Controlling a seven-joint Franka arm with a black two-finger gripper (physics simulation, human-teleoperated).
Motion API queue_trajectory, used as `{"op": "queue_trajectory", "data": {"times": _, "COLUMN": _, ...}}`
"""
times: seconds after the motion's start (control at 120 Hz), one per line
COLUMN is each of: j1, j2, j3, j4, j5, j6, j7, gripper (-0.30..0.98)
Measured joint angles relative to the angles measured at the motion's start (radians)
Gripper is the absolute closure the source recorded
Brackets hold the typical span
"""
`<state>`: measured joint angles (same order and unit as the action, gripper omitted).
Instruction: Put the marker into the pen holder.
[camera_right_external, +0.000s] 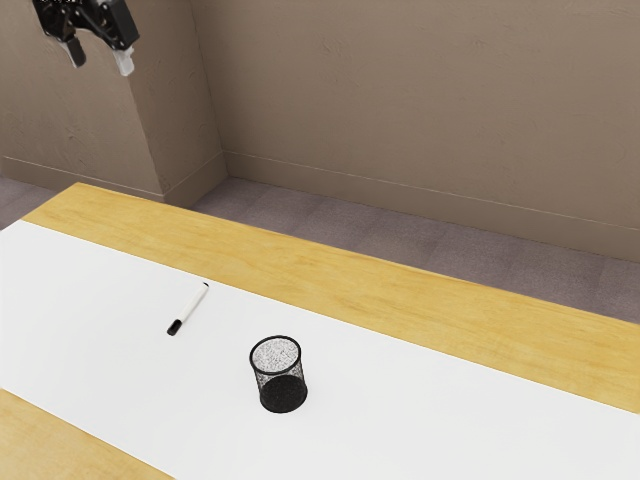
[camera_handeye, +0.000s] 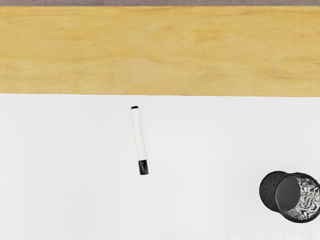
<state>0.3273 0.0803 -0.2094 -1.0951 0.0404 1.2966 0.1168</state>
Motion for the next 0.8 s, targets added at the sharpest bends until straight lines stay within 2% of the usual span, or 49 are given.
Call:
{"op": "queue_trajectory", "data": {"times": 0.092, "j1": 0.005, "j2": 0.004, "j3": 0.002, "j4": -0.03, "j5": -0.027, "j6": -0.005, "j7": -0.015, "gripper": 0.0}}
{"op": "queue_trajectory", "data": {"times": 0.15, "j1": 0.023, "j2": -0.047, "j3": -0.011, "j4": -0.201, "j5": 0.001, "j6": 0.02, "j7": -0.025, "gripper": 0.0}}
{"op": "queue_trajectory", "data": {"times": 0.208, "j1": 0.018, "j2": -0.057, "j3": -0.022, "j4": -0.305, "j5": 0.024, "j6": 0.057, "j7": -0.035, "gripper": 0.0}}
{"op": "queue_trajectory", "data": {"times": 0.233, "j1": -0.021, "j2": -0.056, "j3": 0.01, "j4": -0.357, "j5": 0.034, "j6": 0.081, "j7": -0.039, "gripper": 0.0}}
{"op": "queue_trajectory", "data": {"times": 0.283, "j1": -0.183, "j2": -0.039, "j3": 0.161, "j4": -0.5, "j5": 0.049, "j6": 0.166, "j7": -0.045, "gripper": 0.0}}
{"op": "queue_trajectory", "data": {"times": 0.317, "j1": -0.231, "j2": 0.004, "j3": 0.21, "j4": -0.587, "j5": 0.051, "j6": 0.24, "j7": -0.042, "gripper": 0.0}}
{"op": "queue_trajectory", "data": {"times": 0.358, "j1": -0.217, "j2": 0.073, "j3": 0.241, "j4": -0.655, "j5": 0.045, "j6": 0.332, "j7": -0.032, "gripper": 0.0}}
{"op": "queue_trajectory", "data": {"times": 0.425, "j1": -0.102, "j2": 0.156, "j3": 0.262, "j4": -0.732, "j5": 0.035, "j6": 0.466, "j7": -0.012, "gripper": 0.0}}
{"op": "queue_trajectory", "data": {"times": 0.483, "j1": -0.063, "j2": 0.214, "j3": 0.269, "j4": -0.767, "j5": 0.026, "j6": 0.571, "j7": 0.006, "gripper": 0.0}}
{"op": "queue_trajectory", "data": {"times": 0.592, "j1": -0.057, "j2": 0.267, "j3": 0.267, "j4": -0.796, "j5": 0.018, "j6": 0.716, "j7": 0.036, "gripper": 0.0}}
{"op": "queue_trajectory", "data": {"times": 0.717, "j1": -0.118, "j2": 0.298, "j3": 0.254, "j4": -0.784, "j5": 0.012, "j6": 0.828, "j7": 0.063, "gripper": 0.0}}
{"op": "queue_trajectory", "data": {"times": 0.8, "j1": -0.145, "j2": 0.323, "j3": 0.25, "j4": -0.775, "j5": -0.031, "j6": 0.88, "j7": 0.078, "gripper": 0.0}}
